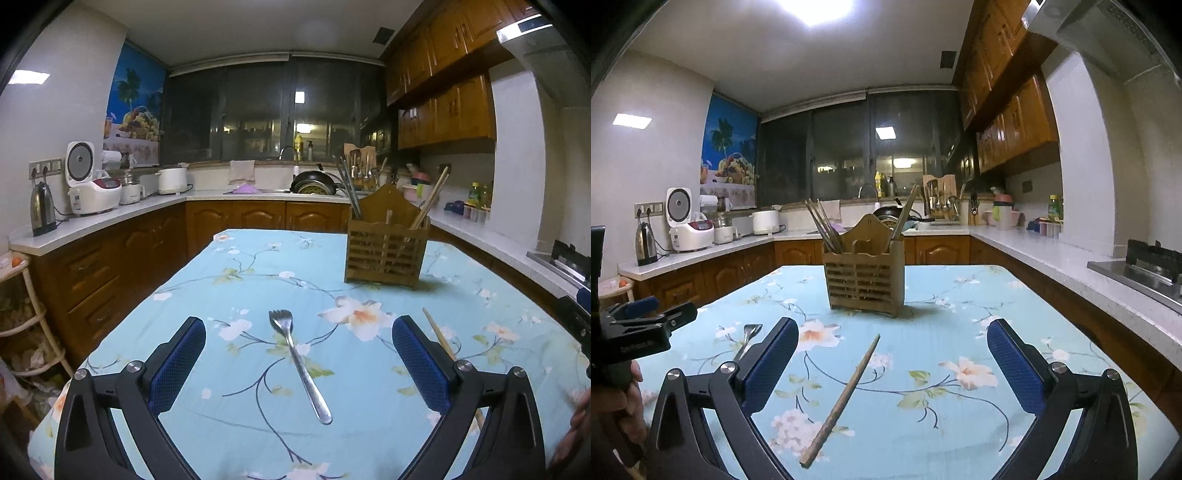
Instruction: Organize utensils
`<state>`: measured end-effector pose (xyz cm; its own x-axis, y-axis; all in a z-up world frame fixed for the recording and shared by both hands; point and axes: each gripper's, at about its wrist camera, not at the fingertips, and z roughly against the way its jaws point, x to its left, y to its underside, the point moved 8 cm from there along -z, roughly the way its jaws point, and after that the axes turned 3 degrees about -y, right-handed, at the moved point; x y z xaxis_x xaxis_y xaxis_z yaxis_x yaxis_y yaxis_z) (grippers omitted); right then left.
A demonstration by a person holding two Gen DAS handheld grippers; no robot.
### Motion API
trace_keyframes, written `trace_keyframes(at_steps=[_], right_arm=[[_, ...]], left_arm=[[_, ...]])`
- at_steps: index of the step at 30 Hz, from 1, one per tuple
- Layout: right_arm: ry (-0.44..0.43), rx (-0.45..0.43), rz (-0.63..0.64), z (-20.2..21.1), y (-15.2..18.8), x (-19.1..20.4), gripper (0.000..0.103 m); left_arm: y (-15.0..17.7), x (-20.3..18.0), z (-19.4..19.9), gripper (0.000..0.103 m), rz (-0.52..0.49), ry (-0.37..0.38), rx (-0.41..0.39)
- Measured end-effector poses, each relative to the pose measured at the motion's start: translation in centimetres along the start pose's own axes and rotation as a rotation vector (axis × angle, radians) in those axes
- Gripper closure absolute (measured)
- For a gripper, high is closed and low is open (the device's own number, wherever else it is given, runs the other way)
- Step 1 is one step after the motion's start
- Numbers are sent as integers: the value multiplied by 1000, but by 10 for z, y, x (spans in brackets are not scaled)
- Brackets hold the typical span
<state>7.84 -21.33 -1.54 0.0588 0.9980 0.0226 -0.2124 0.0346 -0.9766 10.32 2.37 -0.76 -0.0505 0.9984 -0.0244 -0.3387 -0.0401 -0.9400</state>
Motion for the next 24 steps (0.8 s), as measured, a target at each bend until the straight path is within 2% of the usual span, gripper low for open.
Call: trace_keyframes(at_steps=[15,24], right_arm=[[-10,15,-17,3,13,-2,0],[-12,10,-16,4,13,-1,0]], left_arm=[[8,8,-6,1,-27,-27,8],[10,10,-1,1,-37,-13,-6]])
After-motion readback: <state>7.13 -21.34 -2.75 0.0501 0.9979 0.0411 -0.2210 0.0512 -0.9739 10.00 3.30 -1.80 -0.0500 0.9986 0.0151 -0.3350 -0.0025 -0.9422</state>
